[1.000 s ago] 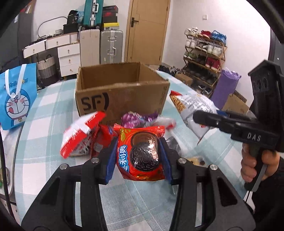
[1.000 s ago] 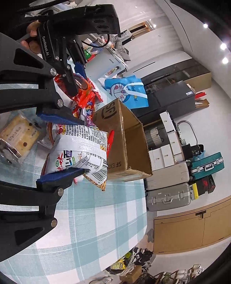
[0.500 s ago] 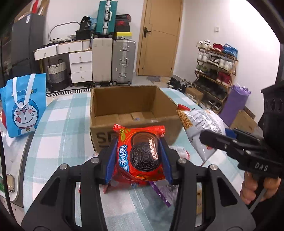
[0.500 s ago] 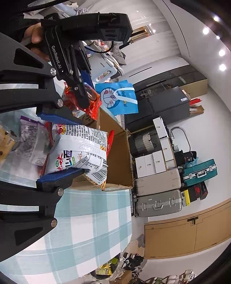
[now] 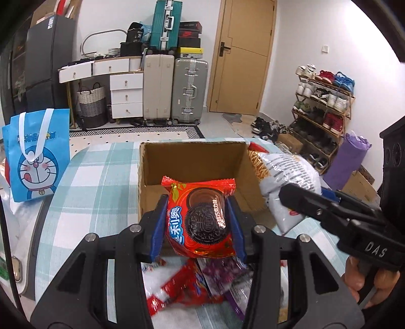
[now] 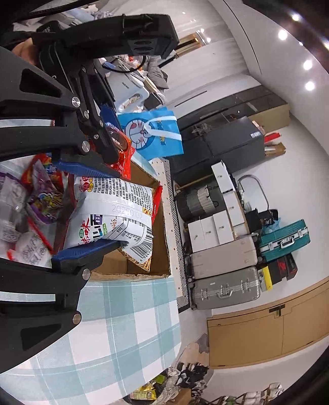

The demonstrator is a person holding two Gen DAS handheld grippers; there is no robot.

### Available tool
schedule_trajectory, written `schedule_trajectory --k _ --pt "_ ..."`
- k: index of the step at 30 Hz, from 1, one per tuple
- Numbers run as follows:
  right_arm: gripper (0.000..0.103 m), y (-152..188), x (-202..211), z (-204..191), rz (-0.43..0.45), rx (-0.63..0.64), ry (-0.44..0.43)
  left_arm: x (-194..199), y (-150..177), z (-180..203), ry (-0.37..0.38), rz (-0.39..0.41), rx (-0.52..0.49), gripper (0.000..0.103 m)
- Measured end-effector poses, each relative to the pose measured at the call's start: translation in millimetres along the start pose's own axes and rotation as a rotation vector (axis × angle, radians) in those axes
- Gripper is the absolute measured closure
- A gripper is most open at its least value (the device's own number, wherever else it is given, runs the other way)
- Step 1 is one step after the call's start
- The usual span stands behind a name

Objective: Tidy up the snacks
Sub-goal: 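Lower both held packs into the SF box and open both tools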

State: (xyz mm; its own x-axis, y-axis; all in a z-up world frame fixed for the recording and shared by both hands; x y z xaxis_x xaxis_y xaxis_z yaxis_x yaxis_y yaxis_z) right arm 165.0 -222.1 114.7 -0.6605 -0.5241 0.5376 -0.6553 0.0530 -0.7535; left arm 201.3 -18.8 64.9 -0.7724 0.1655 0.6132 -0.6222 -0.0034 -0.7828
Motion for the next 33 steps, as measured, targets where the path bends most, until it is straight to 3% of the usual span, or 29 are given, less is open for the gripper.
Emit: schedule_trajectory --k 6,11,13,15,17,18,24,29,33 --pt "0.055 -11.0 -31.4 12.9 -0.048 -0.044 0.044 -30.8 -15.3 -10.2 -0.026 -0.037 0.047 0.062" --pt "0.049 -13.0 -25.7 10.8 -0.032 -0.018 0.065 -44.0 -21.2 -19.3 -0.077 -0.037 0.048 0.057" --pt "0.035 -8.5 -17.0 11.7 -0.032 -0.005 0.063 -41.7 -21.2 -18.9 -0.088 -0.035 0.032 0.052" --pt "0.02 0.2 -5.9 12.5 -0.036 0.007 0.057 -33.9 -18.3 -18.1 -0.078 -0.017 0.012 0.04" --pt "0.009 8.5 4.4 12.8 -0.042 0.014 0.059 -23.2 -14.6 -17.1 -0.087 0.005 -0.005 0.02" --pt "0.002 13.1 8.5 14.0 -0.051 0.012 0.078 -17.9 -11.7 -16.3 -0.084 0.015 -0.014 0.019" --pt "0.001 33.7 29.4 17.4 -0.084 0.038 0.149 10.2 16.3 -8.1 -0.082 -0.01 -0.032 0.016" --pt "0.001 54.2 43.3 19.0 -0.107 0.038 0.153 30.3 44.1 -3.6 -0.075 -0.018 -0.034 0.001" --pt "0.001 69.2 49.8 17.9 -0.123 0.054 0.156 41.6 63.0 -2.0 -0.082 -0.017 -0.049 0.001"
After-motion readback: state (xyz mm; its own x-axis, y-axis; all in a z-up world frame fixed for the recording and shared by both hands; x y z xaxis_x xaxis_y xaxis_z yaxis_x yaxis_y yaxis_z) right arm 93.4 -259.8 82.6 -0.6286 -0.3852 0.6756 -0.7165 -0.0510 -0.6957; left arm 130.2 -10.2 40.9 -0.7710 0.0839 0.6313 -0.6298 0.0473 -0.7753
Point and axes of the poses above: each gripper's, at about its wrist camera, not at the fingertips, and x roughly against the way its jaws point, z to its right, y to its underside, the point moved 3 cm from there along -x, roughly the way its jaws point, and after that the axes turned 3 degrees about -z, right-handed, at the moved point
